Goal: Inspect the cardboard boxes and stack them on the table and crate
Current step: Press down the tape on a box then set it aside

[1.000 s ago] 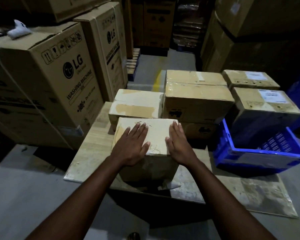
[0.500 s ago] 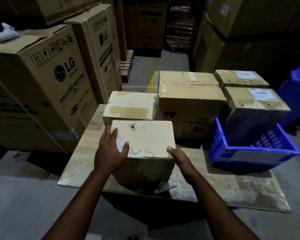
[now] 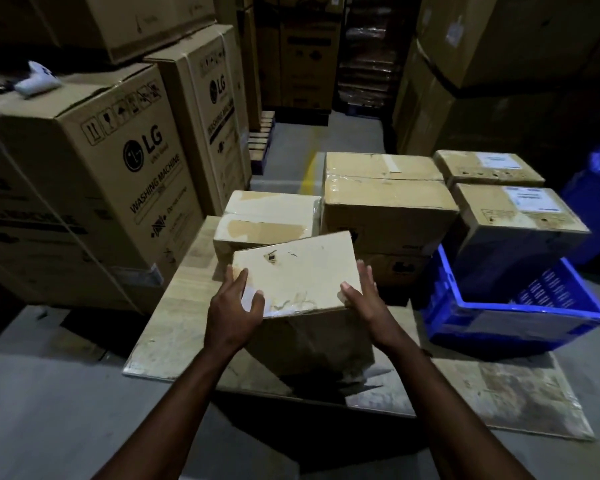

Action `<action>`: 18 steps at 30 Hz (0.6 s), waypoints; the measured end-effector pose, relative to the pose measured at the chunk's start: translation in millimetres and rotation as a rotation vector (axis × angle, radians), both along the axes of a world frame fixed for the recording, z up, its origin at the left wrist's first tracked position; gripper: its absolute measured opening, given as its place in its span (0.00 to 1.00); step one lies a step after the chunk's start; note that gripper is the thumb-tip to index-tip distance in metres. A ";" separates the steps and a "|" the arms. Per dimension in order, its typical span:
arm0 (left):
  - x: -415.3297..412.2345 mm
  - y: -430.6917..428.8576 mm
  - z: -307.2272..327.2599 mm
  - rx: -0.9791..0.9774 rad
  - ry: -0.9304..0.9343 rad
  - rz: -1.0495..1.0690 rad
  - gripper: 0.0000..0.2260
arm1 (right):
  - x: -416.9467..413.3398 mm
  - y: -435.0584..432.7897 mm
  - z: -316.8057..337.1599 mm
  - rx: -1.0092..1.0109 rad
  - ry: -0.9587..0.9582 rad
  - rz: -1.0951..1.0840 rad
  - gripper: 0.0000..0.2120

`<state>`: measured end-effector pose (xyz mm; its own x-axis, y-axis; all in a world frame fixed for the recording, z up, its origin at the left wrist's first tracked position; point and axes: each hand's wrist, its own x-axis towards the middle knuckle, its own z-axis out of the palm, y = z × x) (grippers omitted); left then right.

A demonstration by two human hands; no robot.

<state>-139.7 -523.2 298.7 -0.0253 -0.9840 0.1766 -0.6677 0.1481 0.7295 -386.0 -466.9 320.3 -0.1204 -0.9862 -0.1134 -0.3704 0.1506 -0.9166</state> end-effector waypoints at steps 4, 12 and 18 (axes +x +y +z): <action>-9.3 3.3 -19.9 0.117 0.127 -0.079 0.33 | -7.7 -17.9 29.9 -0.076 0.187 0.045 0.45; -13.9 23.6 -79.2 0.470 0.247 -0.254 0.26 | 32.2 -27.2 32.3 0.018 0.520 0.084 0.38; -17.5 6.2 -59.7 0.659 0.612 -0.249 0.34 | 66.1 -29.2 -8.4 -0.031 0.500 0.077 0.26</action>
<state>-157.2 -516.9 239.0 -0.3356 -0.8693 -0.3630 -0.1436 -0.3336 0.9317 -319.9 -496.0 311.8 -0.0792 -0.9964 -0.0312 -0.7739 0.0812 -0.6280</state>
